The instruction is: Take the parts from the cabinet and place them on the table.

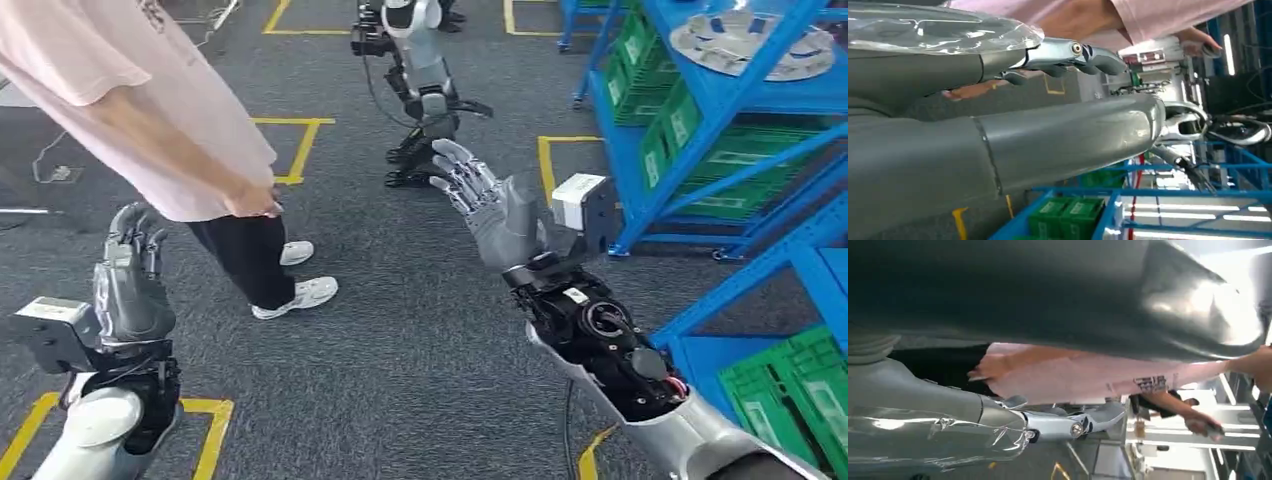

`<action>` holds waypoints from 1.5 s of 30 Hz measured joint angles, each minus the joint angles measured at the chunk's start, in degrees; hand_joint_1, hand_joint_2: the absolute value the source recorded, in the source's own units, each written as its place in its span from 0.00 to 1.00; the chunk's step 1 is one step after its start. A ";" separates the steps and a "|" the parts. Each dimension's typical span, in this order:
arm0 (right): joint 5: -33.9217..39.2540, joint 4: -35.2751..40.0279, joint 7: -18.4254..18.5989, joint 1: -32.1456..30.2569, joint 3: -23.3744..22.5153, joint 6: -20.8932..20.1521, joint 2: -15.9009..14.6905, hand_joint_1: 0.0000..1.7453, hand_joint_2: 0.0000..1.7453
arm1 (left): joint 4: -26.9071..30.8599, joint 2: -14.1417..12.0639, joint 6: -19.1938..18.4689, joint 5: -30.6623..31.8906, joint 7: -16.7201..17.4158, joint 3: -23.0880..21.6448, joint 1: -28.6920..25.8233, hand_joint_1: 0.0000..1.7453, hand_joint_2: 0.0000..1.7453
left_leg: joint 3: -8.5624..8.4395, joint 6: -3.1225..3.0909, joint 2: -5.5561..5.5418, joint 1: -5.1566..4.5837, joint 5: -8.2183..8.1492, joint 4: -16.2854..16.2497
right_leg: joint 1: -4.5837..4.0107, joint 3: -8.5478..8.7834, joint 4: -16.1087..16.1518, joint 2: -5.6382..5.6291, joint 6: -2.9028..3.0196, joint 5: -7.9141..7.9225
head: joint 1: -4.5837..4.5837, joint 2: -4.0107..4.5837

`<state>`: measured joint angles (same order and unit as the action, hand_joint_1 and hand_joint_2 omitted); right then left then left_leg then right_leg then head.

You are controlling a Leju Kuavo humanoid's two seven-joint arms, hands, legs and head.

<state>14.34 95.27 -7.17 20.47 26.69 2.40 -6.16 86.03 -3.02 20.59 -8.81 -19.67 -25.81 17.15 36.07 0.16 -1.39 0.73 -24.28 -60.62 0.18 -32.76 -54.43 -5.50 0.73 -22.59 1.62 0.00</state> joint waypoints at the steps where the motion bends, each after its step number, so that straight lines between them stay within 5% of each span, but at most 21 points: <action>1: 0.00 0.00 0.00 0.03 0.00 -0.02 0.00 0.00 0.00 | -0.02 -0.02 0.09 0.04 0.07 0.00 0.04 0.00 0.00 | -1.65 -0.27 -2.88 0.20 1.32 4.04 | 0.18 -0.14 -0.04 -0.48 -0.08 -0.03 | -0.20 0.00; 6: 0.00 0.04 0.15 -0.03 -0.04 -0.02 0.04 0.00 0.00 | 0.15 0.13 0.33 0.17 0.52 0.02 0.09 0.00 0.00 | -2.66 -0.75 -0.26 0.38 1.24 5.97 | 0.30 -1.12 -0.26 -2.85 -1.88 -0.09 | -0.13 0.00; 8: 0.00 0.13 0.20 0.06 -0.13 0.07 0.04 0.00 0.00 | 0.26 0.20 0.31 0.22 0.66 0.02 0.15 0.00 0.00 | -3.28 -1.27 0.94 0.25 1.08 6.27 | 0.01 -3.58 -5.53 3.35 -2.56 -3.43 | 1.10 0.00; 10: 0.00 0.15 0.26 -0.16 -0.13 0.13 0.04 0.00 0.00 | 0.31 0.20 0.31 0.22 0.79 0.02 0.00 0.00 0.00 | -3.44 -1.49 2.33 0.12 0.89 6.23 | 0.47 -8.40 -15.88 4.89 -3.13 -7.79 | 1.47 0.00; 12: 0.00 0.15 0.31 -0.56 -0.09 0.20 0.04 0.00 0.00 | 0.31 0.20 0.31 0.24 0.83 0.02 -0.18 0.00 0.00 | -3.56 -1.41 3.76 0.16 0.66 6.20 | 0.87 -10.41 -19.62 5.14 -3.55 -8.14 | 1.75 0.00; 15: 0.00 0.20 0.33 -0.55 -0.15 0.22 0.04 0.00 0.00 | 0.33 0.20 0.31 0.24 0.85 0.02 -0.14 0.00 0.00 | -4.41 -0.87 5.65 0.23 0.04 6.16 | 0.94 -3.27 -6.04 7.22 -3.43 -1.02 | 2.62 0.00; 16: 0.00 0.22 0.33 -0.47 -0.20 0.22 0.04 0.00 0.00 | 0.39 0.20 0.31 0.28 0.83 0.02 -0.14 0.00 0.00 | -4.76 -0.60 6.14 0.07 -0.20 6.19 | 0.73 -0.90 -1.34 10.02 -3.20 0.19 | 2.98 0.00; 17: 0.00 0.24 0.33 -0.37 -0.18 0.22 0.07 0.00 0.00 | 0.48 0.20 0.33 0.37 0.85 0.02 -0.11 0.00 0.00 | -4.73 -0.18 6.67 -0.41 -0.47 5.99 | -0.23 -0.16 -0.07 10.77 -2.54 -0.53 | 3.19 0.00; 21: 0.00 0.39 0.46 -0.50 -0.20 0.22 0.13 0.00 0.00 | 0.61 0.20 0.31 0.44 0.92 0.02 -0.09 0.00 0.00 | -4.90 0.97 9.46 -0.37 -0.95 6.10 | -0.09 -0.10 0.18 7.37 -0.89 0.02 | 2.36 0.00; 22: -0.02 0.61 0.44 -0.59 -0.17 0.22 0.22 0.00 0.00 | 0.66 0.17 0.31 0.44 0.94 0.02 -0.05 0.00 0.00 | -4.79 1.23 6.88 0.03 -1.95 4.89 | 0.12 0.01 0.44 6.75 -0.61 0.20 | 2.14 0.00; 24: -0.20 0.68 0.50 -0.38 -0.17 0.22 0.35 0.00 0.00 | 0.68 0.15 0.31 0.46 0.98 0.04 -0.15 0.00 0.00 | -0.64 1.25 2.46 0.14 -6.35 -3.74 | 0.20 -0.06 0.48 5.49 -0.04 0.33 | 1.47 0.00; 26: -0.20 0.68 0.66 -0.74 -0.07 0.20 0.46 0.00 0.00 | 0.68 0.11 0.26 0.46 1.01 0.04 -0.52 0.00 0.00 | 4.50 1.36 1.55 0.12 -9.31 -13.03 | 0.10 -0.15 0.46 3.87 0.01 0.31 | 0.65 0.00; 27: -0.22 0.68 0.66 -0.81 -0.02 0.20 0.46 0.00 0.00 | 0.68 0.11 0.26 0.46 1.03 0.04 -0.66 0.00 0.00 | 5.47 1.35 1.54 0.12 -8.85 -14.05 | 0.05 -0.12 0.46 3.09 0.02 0.32 | 0.57 0.00; 30: -0.22 0.68 0.68 -0.80 -0.02 0.22 0.46 0.00 0.00 | 0.70 0.04 0.26 0.52 1.07 0.04 -0.64 0.00 0.00 | 0.36 0.83 0.55 0.28 -0.93 -1.46 | 0.09 0.09 0.29 0.44 -0.04 0.29 | -0.07 0.00; 31: -0.22 0.68 0.68 -0.80 -0.02 0.22 0.50 0.00 0.00 | 0.77 0.04 0.26 0.57 1.09 0.04 -0.62 0.00 0.00 | -1.70 0.74 -2.07 0.48 1.02 3.23 | 0.20 -0.05 0.15 -0.15 -0.20 0.19 | -0.17 0.00; 32: -0.22 0.68 0.68 -0.71 -0.02 0.22 0.50 0.00 0.00 | 0.79 0.04 0.26 0.57 1.11 0.04 -0.62 0.00 0.00 | -2.58 0.63 -3.97 0.72 0.53 5.52 | -0.31 -0.61 -0.48 -0.88 -0.58 0.01 | -0.26 0.00; 36: -0.22 0.79 0.70 -0.81 -0.13 0.20 0.52 0.00 0.00 | 0.98 0.15 0.26 0.57 1.27 0.04 -0.53 0.00 0.00 | -2.86 -0.37 -1.11 0.45 0.79 5.84 | 0.47 -1.44 -0.01 -3.27 -2.22 0.34 | -0.04 0.00; 38: -0.24 0.79 0.72 -0.72 -0.22 0.22 0.52 0.00 0.00 | 1.09 0.24 0.24 0.59 1.24 0.04 -0.39 0.00 0.00 | -3.48 -1.04 0.26 0.34 0.75 6.33 | 0.12 -3.05 -3.92 2.95 -2.60 -2.24 | 1.09 0.00; 41: -0.26 0.79 0.74 -1.08 -0.20 0.22 0.53 0.00 0.00 | 1.09 0.22 0.26 0.59 1.46 0.04 -0.63 0.00 0.00 | -3.65 -1.34 2.54 0.03 0.49 6.27 | 0.65 -10.05 -18.52 5.06 -3.34 -8.36 | 1.68 0.00; 43: -0.26 0.79 0.79 -1.19 -0.17 0.20 0.52 0.00 0.00 | 1.09 0.22 0.26 0.63 1.60 0.04 -0.69 0.00 0.00 | -3.77 -1.26 3.96 0.00 0.28 6.24 | 0.92 -10.07 -18.32 5.17 -3.54 -6.94 | 1.99 0.00; 45: -0.24 0.79 0.79 -1.18 -0.22 0.20 0.52 0.00 0.00 | 1.11 0.22 0.24 0.70 1.60 0.04 -0.67 0.00 0.00 | -4.31 -0.94 5.31 0.00 -0.09 6.24 | 0.91 -4.29 -7.67 6.36 -3.32 -1.73 | 2.52 0.00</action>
<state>14.10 96.06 -6.38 19.29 26.47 2.60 -5.64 87.14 -2.80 20.83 -8.11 -18.08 -25.77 16.48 31.76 -0.79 3.93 0.73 -24.37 -54.38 1.09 -37.04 -62.10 0.86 -2.60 -24.33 4.13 0.00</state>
